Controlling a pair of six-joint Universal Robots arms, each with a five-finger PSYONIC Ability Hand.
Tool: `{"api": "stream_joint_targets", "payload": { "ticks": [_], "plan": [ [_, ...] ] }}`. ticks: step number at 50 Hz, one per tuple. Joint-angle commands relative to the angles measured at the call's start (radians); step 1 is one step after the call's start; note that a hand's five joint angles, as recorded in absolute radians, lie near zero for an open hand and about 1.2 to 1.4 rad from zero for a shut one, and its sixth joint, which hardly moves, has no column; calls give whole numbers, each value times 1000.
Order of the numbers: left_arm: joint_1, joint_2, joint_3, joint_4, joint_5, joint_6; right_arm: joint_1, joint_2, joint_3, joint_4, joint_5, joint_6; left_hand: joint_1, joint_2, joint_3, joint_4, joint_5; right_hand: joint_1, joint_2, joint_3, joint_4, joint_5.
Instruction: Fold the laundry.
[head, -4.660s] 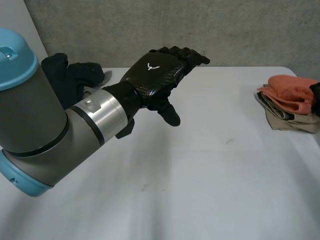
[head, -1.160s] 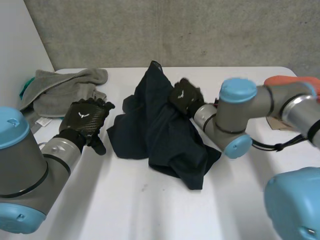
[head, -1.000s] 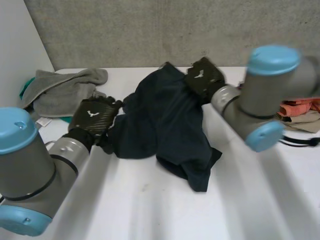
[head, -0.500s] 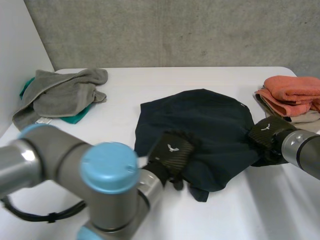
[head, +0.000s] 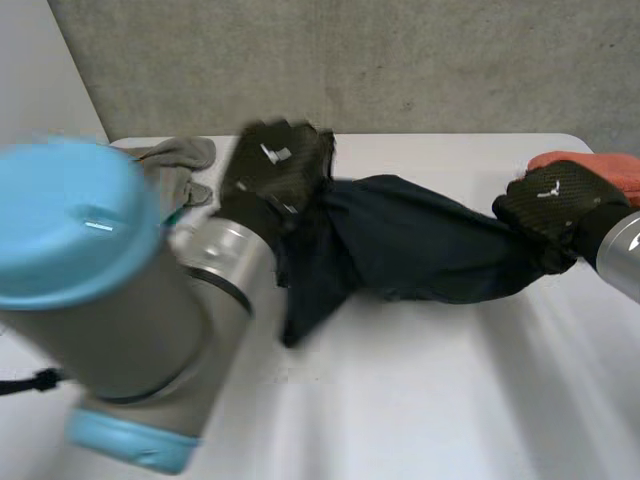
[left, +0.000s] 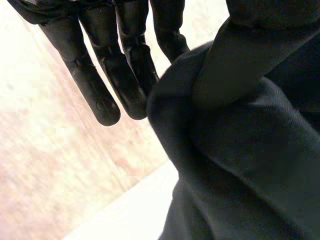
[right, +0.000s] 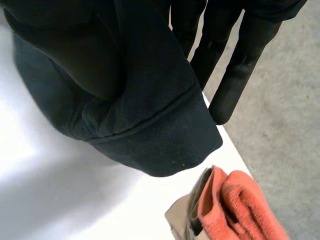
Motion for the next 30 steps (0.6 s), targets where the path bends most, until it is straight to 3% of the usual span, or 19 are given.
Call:
{"api": "stream_joint_targets", "payload": {
  "ticks": [1,10,14,15,16,17,18,23,30],
  "plan": [
    [112,26,-55,-47,89,126,29,55,-66,78,-44,65,286,203,207,200,225,317,222,216,194,223],
    [201,-230,7,-13,91,212,179,417,-297,43,-18,237,286,203,207,200,225,317,222,216,194,223],
    [211,-406,141,46,86,220,193,572,-440,-34,87,281,231,148,152,145,171,317,222,216,194,223],
    [212,-423,157,48,86,222,196,598,-467,-44,117,283,82,-1,4,-3,22,97,2,-4,-26,3],
    [212,-439,172,48,86,222,201,626,-504,-52,158,283,-161,-244,-239,-246,-221,-434,-529,-535,-557,-528],
    [212,-450,188,47,85,226,205,635,-520,-54,177,281,-451,-534,-529,-536,-511,-768,-862,-869,-891,-862],
    [212,-453,203,45,80,237,208,637,-530,-55,194,281,-861,-944,-939,-946,-921,-905,-999,-1006,-1028,-998],
    [205,-370,168,37,63,275,208,614,-537,-75,222,292,-885,-968,-964,-971,-946,-905,-999,-1006,-1028,-998],
    [203,-83,-51,34,68,277,205,363,-413,-65,180,280,-877,-959,-955,-962,-937,-905,-999,-1006,-1028,-998]
  ]
}}
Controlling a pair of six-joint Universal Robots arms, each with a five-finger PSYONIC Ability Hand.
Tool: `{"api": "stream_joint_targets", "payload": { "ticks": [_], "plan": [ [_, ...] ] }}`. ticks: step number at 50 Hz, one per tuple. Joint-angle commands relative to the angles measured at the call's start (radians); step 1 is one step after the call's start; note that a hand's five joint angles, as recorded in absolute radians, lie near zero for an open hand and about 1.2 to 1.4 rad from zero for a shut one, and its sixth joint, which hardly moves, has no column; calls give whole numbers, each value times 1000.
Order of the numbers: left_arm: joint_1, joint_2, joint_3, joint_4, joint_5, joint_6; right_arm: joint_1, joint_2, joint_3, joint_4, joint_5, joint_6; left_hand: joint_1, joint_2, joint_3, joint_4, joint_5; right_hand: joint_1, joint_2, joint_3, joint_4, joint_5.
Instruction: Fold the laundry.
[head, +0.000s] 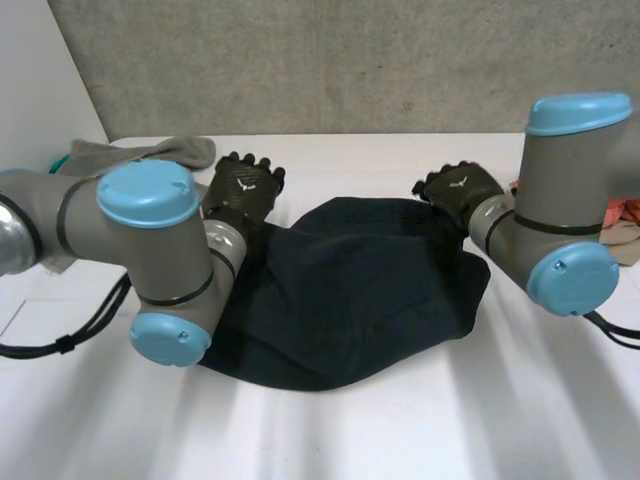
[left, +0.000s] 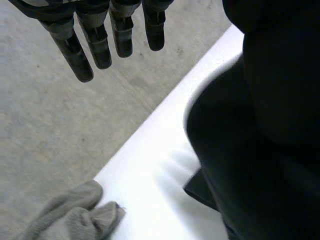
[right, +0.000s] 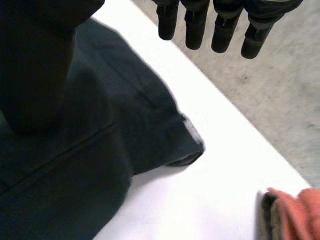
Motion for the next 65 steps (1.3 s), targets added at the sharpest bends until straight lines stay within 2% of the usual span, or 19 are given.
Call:
{"api": "stream_joint_targets", "payload": {
  "ticks": [1,7,9,14,18,28,31,33,36,37,38,39,44,49,51,57,62,63,65],
  "plan": [
    [2,343,-259,-9,7,4,-7,-271,143,15,-47,-16,15,-4,-8,2,8,-49,-36,-35,-36,-42],
    [14,472,-434,-22,21,6,-53,-402,287,89,-116,-81,71,51,48,58,64,-49,-36,-35,-36,-42],
    [25,511,-523,-41,47,1,-95,-440,373,112,-152,-130,217,198,194,204,210,-30,-17,-16,-17,-23],
    [31,508,-606,-61,125,-5,-130,-474,523,87,-224,-203,256,237,233,243,249,111,124,125,124,118],
    [45,473,-643,-50,176,-8,-151,-474,643,9,-274,-226,230,210,207,216,222,129,142,143,142,136],
    [58,272,-592,79,180,-5,-162,-436,850,-379,-323,-210,241,222,218,228,234,129,142,143,142,136],
    [60,219,-571,125,180,-7,-155,-370,867,-488,-320,-210,440,421,417,427,433,187,200,201,200,194],
    [54,186,-552,152,180,-7,-153,-339,866,-528,-317,-210,824,805,801,811,817,260,273,275,274,268],
    [46,176,-546,174,180,-7,-150,-301,855,-565,-310,-213,1171,1151,1148,1158,1164,524,537,538,537,531],
    [45,178,-545,175,179,-5,-150,-298,853,-565,-311,-214,1172,1152,1149,1158,1164,673,686,687,686,681],
    [45,179,-545,177,177,-5,-150,-298,849,-569,-311,-214,1172,1152,1149,1158,1164,1032,1045,1046,1045,1040],
    [45,184,-545,175,174,-5,-150,-298,844,-572,-311,-214,1172,1152,1149,1158,1164,1171,1184,1186,1185,1179],
    [45,357,-538,153,137,-8,-164,-351,795,-562,-293,-208,1172,1152,1149,1158,1164,1173,1186,1187,1186,1180],
    [42,587,-505,102,119,-7,-170,-587,695,-442,-282,-185,1172,1152,1149,1158,1164,1173,1186,1187,1186,1180],
    [42,682,-461,44,119,-7,-170,-659,599,-323,-293,-179,1172,1152,1149,1158,1164,1173,1186,1187,1186,1180],
    [46,828,-345,-113,124,-31,-170,-675,312,10,-297,-144,1172,1152,1149,1158,1164,1173,1186,1187,1186,1180],
    [43,813,-370,-137,128,-109,-165,-626,273,136,-302,-121,1172,1152,1149,1158,1164,1173,1186,1187,1186,1180],
    [42,783,-405,-137,128,-143,-159,-608,281,139,-300,-121,806,786,783,792,799,1173,1186,1187,1186,1180],
    [38,744,-446,-136,130,-180,-152,-566,327,138,-293,-124,428,408,405,414,420,1173,1186,1187,1186,1180]
  ]
}}
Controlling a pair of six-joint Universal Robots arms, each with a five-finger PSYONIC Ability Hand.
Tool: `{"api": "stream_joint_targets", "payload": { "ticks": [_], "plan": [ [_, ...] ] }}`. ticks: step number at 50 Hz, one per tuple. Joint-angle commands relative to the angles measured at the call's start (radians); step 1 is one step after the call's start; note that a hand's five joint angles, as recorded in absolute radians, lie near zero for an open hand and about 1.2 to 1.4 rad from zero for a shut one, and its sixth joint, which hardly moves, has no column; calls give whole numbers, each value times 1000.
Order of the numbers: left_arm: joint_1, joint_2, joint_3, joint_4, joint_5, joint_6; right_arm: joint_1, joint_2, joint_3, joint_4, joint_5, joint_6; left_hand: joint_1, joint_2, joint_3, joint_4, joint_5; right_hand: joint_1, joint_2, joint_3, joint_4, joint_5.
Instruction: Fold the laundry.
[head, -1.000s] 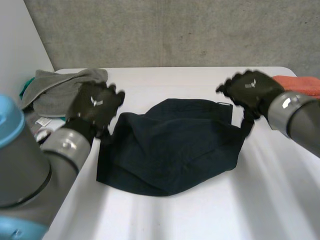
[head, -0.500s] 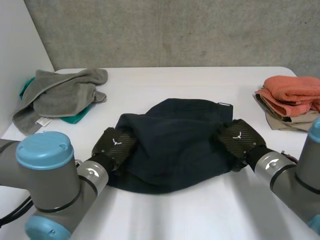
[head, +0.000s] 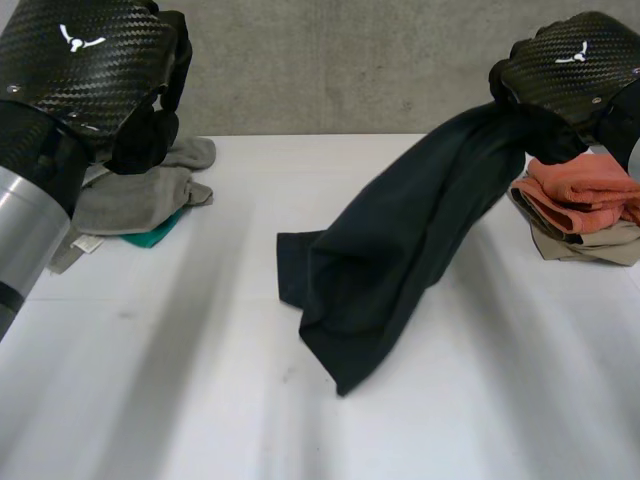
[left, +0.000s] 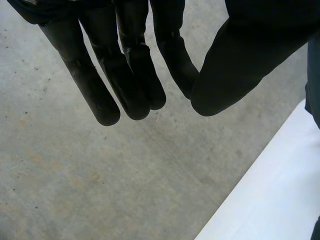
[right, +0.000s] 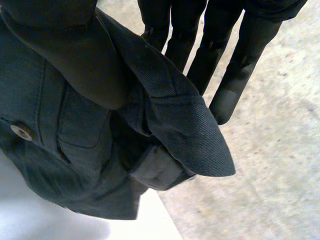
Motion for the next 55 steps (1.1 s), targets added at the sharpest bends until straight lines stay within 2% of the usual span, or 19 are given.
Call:
{"api": "stream_joint_targets", "payload": {
  "ticks": [1,5,6,10,16,24,32,40,41,42,43,45,49,53,55],
  "plan": [
    [-8,-103,-105,-22,6,-141,18,117,32,95,7,14,-499,-516,-510,-529,-502,332,228,246,201,258],
    [-55,-228,-172,-22,6,-260,13,131,117,48,10,14,-499,-516,-511,-529,-503,332,228,246,201,258],
    [-98,-284,-188,-17,7,-321,9,131,132,34,10,14,-496,-513,-508,-526,-500,332,228,246,201,258],
    [-169,-372,-188,-4,9,-394,1,131,203,-23,10,13,-487,-505,-499,-518,-491,332,228,246,201,258],
    [-210,-458,-174,44,9,-400,-1,126,266,-40,10,7,-473,-490,-484,-503,-476,332,228,246,201,258],
    [-307,-643,-59,59,-4,-403,-25,126,315,-70,10,7,-472,-490,-484,-503,-476,332,228,246,201,258],
    [-322,-806,82,65,-13,-400,-57,126,351,-96,2,8,-487,-505,-499,-517,-491,332,228,246,201,258],
    [-334,-953,242,59,-122,-394,-79,126,370,-104,-3,5,-467,-484,-479,-497,-470,332,228,246,201,258],
    [-336,-976,272,58,-134,-394,-80,126,371,-107,-3,5,-385,-403,-397,-416,-389,332,228,246,201,258],
    [-338,-981,278,58,-135,-394,-85,126,374,-112,-4,4,-323,-341,-335,-354,-327,332,228,246,201,258],
    [-344,-987,289,59,-137,-396,-88,126,376,-115,-3,4,-64,-81,-76,-94,-68,332,228,246,201,258],
    [-347,-986,292,67,-137,-396,-94,126,379,-121,-4,2,242,225,230,212,239,332,228,246,201,258],
    [-353,-948,298,78,-157,-396,-108,125,372,-129,-4,-6,276,258,264,245,272,332,228,246,201,258],
    [-339,-777,289,69,-183,-396,-110,102,329,-119,-4,-15,276,258,264,245,272,332,228,246,201,258],
    [-304,-670,286,55,-183,-393,-105,80,300,-116,-1,-19,276,258,264,245,272,332,228,246,201,258]
  ]
}}
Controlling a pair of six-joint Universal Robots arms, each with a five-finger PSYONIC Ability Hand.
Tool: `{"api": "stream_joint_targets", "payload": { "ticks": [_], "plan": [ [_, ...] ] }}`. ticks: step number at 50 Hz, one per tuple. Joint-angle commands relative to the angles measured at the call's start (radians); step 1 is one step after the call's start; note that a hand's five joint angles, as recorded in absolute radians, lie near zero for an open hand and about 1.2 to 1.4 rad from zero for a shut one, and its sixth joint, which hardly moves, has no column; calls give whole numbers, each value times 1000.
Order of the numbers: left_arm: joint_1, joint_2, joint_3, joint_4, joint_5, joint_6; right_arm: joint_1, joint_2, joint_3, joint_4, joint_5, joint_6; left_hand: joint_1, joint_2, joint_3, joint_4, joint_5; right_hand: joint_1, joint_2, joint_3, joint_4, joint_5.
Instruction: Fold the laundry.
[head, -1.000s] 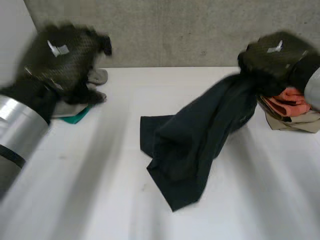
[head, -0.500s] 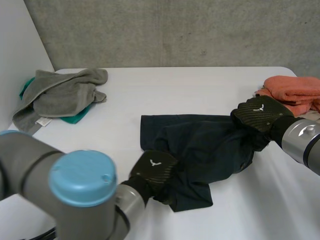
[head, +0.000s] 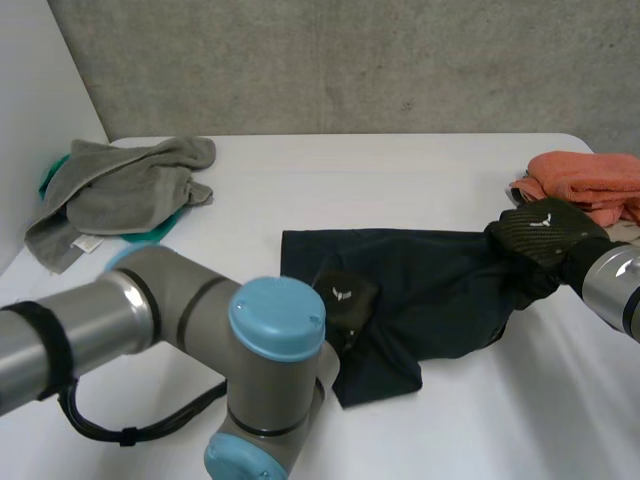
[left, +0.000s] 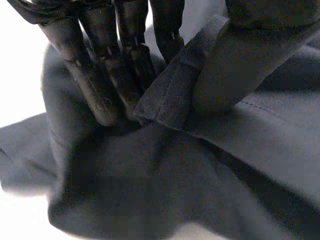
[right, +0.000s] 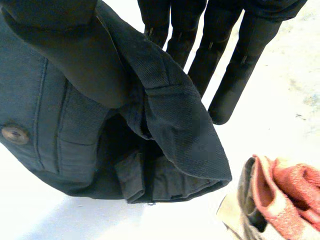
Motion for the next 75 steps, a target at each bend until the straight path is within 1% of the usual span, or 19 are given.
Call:
{"api": "stream_joint_targets", "payload": {
  "ticks": [1,7,15,21,23,28,34,36,38,39,40,42,44,47,50,57,63,68,75],
  "plan": [
    [60,287,-16,-22,-21,4,2,-68,-101,19,7,-18,264,208,217,201,245,332,228,223,199,248],
    [191,565,-28,-123,-8,133,6,-143,-262,123,1,-20,264,208,217,201,245,332,228,223,199,248],
    [242,792,-21,-190,38,287,8,-162,-548,293,-65,-11,264,208,217,201,245,332,228,223,199,248],
    [310,806,-62,-272,83,300,8,-126,-613,355,-87,-11,264,208,217,201,245,332,228,223,199,248],
    [343,792,-83,-279,88,300,9,-67,-612,358,-90,-11,264,208,217,201,245,332,228,223,199,248],
    [418,634,-110,-267,111,299,54,85,-624,356,-73,-20,264,208,217,201,245,332,228,223,199,248],
    [430,395,56,-110,118,299,114,274,-730,289,-21,-8,264,208,217,201,245,332,228,223,199,248],
    [430,349,126,-34,118,302,132,366,-835,206,50,4,264,208,217,201,245,332,228,223,199,248],
    [435,297,241,108,118,294,161,415,-912,136,105,27,264,208,217,201,245,332,228,223,199,248],
    [438,286,272,160,118,291,198,444,-988,46,158,59,264,208,217,201,245,332,228,223,199,248],
    [438,272,324,269,118,297,215,457,-1024,-4,183,78,264,208,217,201,245,332,228,223,199,248],
    [438,267,361,381,118,293,236,469,-1073,-112,220,116,264,208,217,201,245,332,228,223,199,248],
    [438,264,398,517,115,291,252,470,-1098,-307,255,168,264,208,217,201,245,332,228,223,199,248],
    [442,260,430,602,107,290,252,461,-1093,-534,268,219,264,208,217,201,245,332,228,223,199,248],
    [452,249,446,600,104,288,252,457,-1093,-630,263,227,264,208,217,201,245,332,228,223,199,248],
    [458,261,299,549,97,288,255,483,-1078,-569,214,228,264,208,217,201,245,332,228,223,199,248],
    [466,284,89,524,107,291,255,549,-986,-389,87,224,264,208,217,201,245,332,228,223,199,248],
    [453,286,-132,445,147,302,252,592,-859,-247,50,196,264,208,217,201,245,332,228,223,199,248],
    [444,289,-355,322,164,313,250,602,-650,-27,42,-26,264,208,217,201,245,332,228,223,199,248]
  ]
}}
